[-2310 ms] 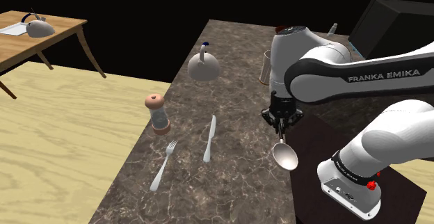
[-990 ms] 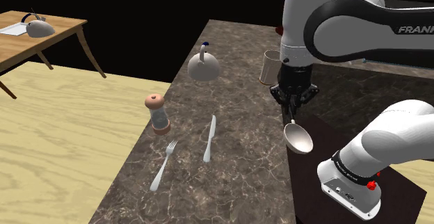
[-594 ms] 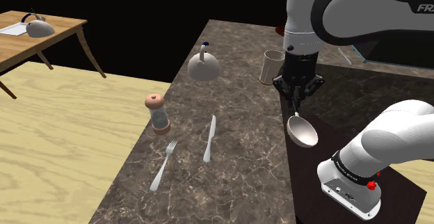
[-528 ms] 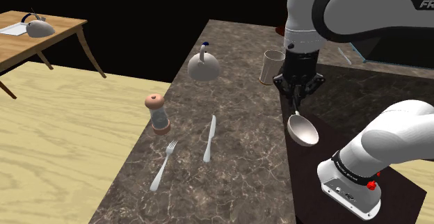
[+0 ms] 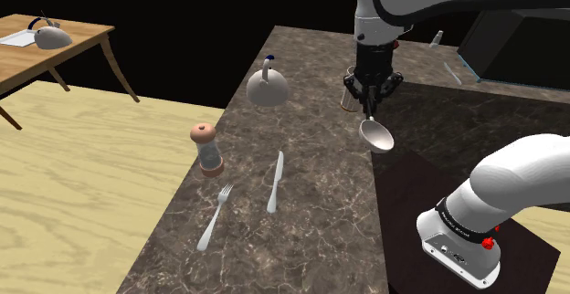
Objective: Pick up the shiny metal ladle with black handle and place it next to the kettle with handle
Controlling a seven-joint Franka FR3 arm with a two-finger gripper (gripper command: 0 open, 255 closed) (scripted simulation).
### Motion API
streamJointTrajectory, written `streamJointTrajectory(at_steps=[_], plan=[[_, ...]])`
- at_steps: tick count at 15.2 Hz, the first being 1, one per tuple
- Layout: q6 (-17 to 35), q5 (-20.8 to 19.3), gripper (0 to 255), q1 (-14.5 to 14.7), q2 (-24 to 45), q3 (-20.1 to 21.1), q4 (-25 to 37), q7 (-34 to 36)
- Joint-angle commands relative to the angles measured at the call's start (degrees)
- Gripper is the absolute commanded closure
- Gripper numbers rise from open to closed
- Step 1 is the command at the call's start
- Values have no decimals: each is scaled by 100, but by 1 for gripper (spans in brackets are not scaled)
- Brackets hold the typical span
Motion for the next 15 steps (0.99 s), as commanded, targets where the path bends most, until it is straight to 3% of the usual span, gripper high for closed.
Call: streamJointTrajectory(at_steps=[1, 8, 15], plan=[[124, -192, 255, -162, 400, -30, 258, -90], [294, -839, 255, -601, 1822, -92, 1424, -236], [135, -1500, 255, -808, 3329, -155, 2963, -269]])
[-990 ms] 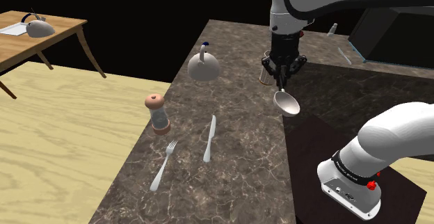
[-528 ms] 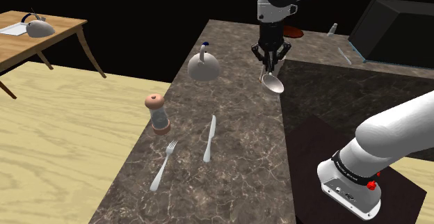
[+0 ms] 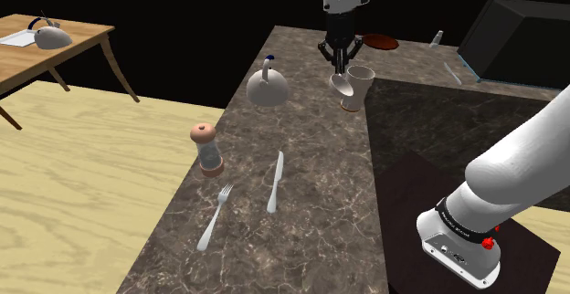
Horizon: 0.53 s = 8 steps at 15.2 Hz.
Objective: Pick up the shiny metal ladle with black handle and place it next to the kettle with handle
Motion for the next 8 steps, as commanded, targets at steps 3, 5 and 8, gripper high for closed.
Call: streamJointTrajectory(at_steps=[3, 5, 8], plan=[[-197, -368, 255, -38, 853, -72, 979, -60], [-318, -507, 255, -14, 1208, -103, 1427, -73], [-89, -510, 255, -21, 1213, -112, 1202, -60]])
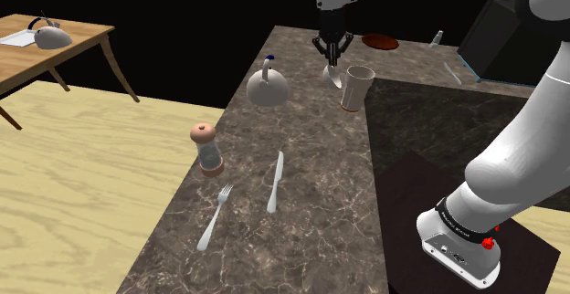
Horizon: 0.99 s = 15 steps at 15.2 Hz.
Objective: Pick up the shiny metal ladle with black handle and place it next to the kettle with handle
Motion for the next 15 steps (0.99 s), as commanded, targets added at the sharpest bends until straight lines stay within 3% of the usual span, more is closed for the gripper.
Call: streamJointTrajectory(at_steps=[1, 15], plan=[[135, -14, 255, 0, 32, -3, -104, 13], [1140, -113, 255, -8, 238, -36, -926, 122]])
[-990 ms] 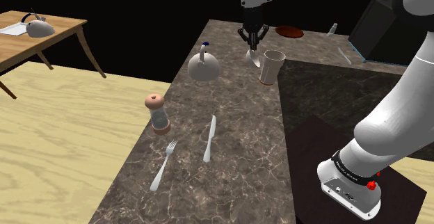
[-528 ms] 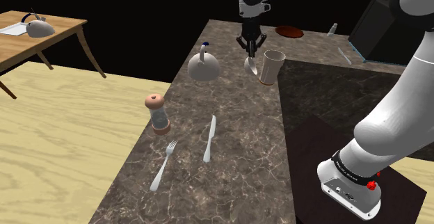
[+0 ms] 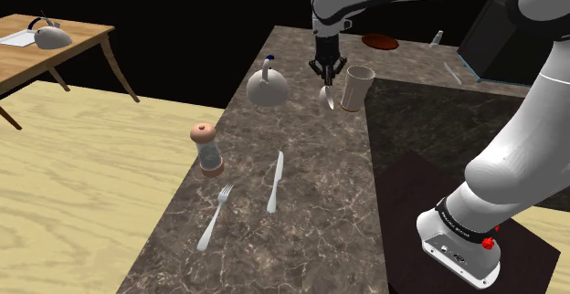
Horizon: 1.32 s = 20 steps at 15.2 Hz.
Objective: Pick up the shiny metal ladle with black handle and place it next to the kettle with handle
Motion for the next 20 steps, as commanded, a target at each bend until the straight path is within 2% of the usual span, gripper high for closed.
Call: streamJointTrajectory(at_steps=[1, 20], plan=[[131, -19, 255, 5, 41, -3, -93, 24], [1369, -333, 255, 73, 696, -112, -739, 272]])
